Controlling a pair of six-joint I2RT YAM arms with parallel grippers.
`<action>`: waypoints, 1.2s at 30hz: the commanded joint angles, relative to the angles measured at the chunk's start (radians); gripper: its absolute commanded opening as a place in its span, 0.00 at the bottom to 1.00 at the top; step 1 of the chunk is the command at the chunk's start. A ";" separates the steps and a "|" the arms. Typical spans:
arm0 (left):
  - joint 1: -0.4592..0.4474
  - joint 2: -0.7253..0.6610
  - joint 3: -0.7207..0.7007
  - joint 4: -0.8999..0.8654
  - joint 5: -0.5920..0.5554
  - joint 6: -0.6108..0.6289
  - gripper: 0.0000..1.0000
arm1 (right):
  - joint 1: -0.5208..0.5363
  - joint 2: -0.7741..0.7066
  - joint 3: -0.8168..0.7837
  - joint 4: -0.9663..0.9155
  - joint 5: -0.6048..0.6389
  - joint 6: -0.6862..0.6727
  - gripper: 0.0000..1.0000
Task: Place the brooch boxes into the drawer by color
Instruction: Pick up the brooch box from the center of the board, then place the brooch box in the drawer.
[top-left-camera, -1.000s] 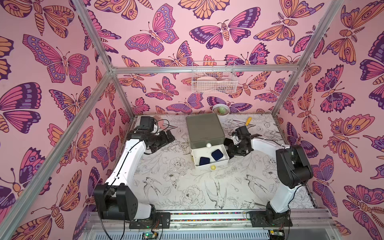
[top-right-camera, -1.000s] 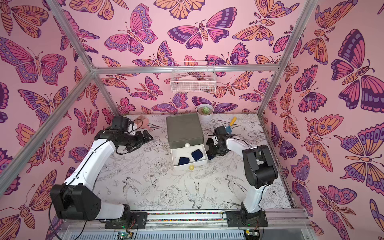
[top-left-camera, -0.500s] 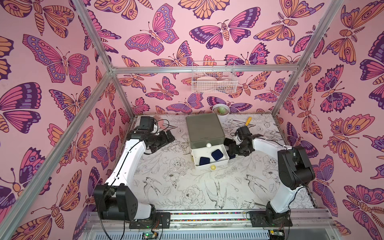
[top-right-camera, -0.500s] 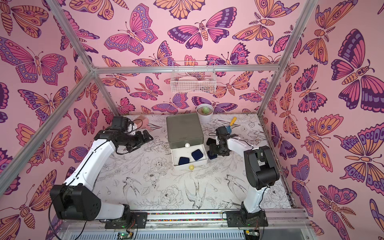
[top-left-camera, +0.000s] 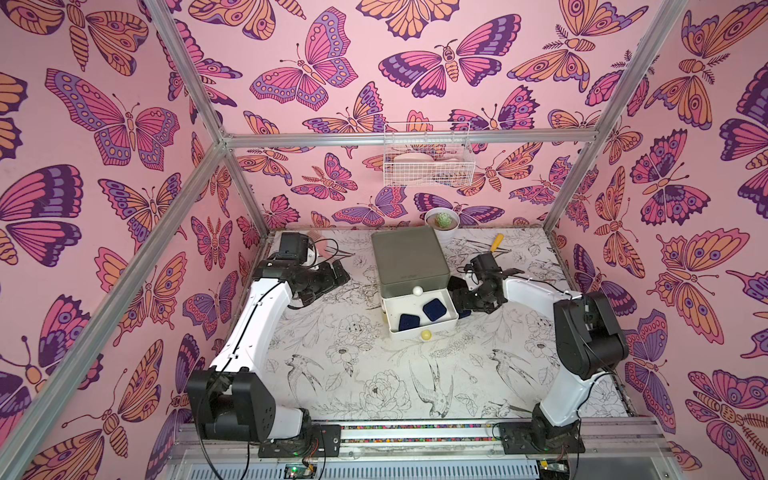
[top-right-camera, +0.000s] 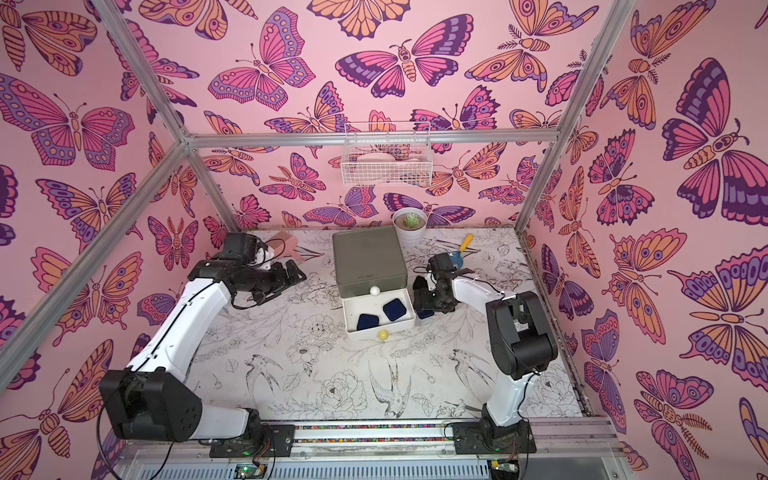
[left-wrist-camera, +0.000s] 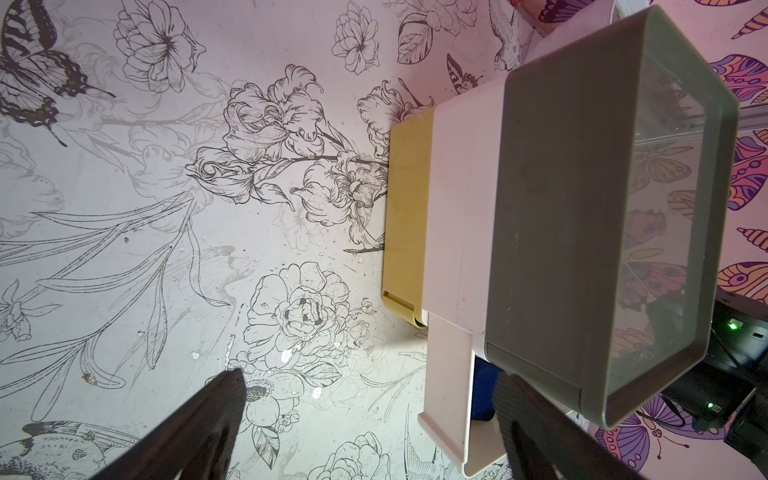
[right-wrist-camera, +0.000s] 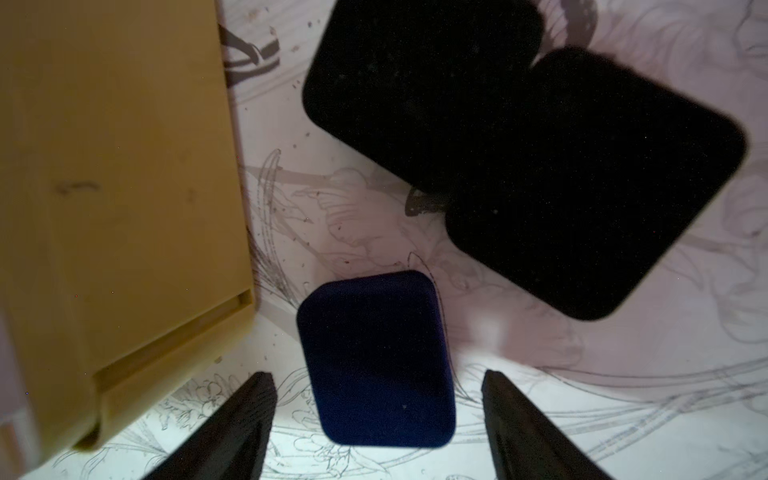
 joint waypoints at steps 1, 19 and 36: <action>0.007 -0.022 -0.002 -0.012 -0.004 0.019 1.00 | 0.007 0.021 0.023 -0.012 0.029 -0.018 0.83; 0.009 -0.021 -0.008 -0.013 -0.005 0.024 1.00 | 0.024 -0.117 -0.017 -0.001 0.151 0.019 0.61; 0.010 -0.021 -0.010 -0.012 -0.015 0.016 1.00 | 0.201 -0.619 -0.052 0.089 -0.002 0.048 0.58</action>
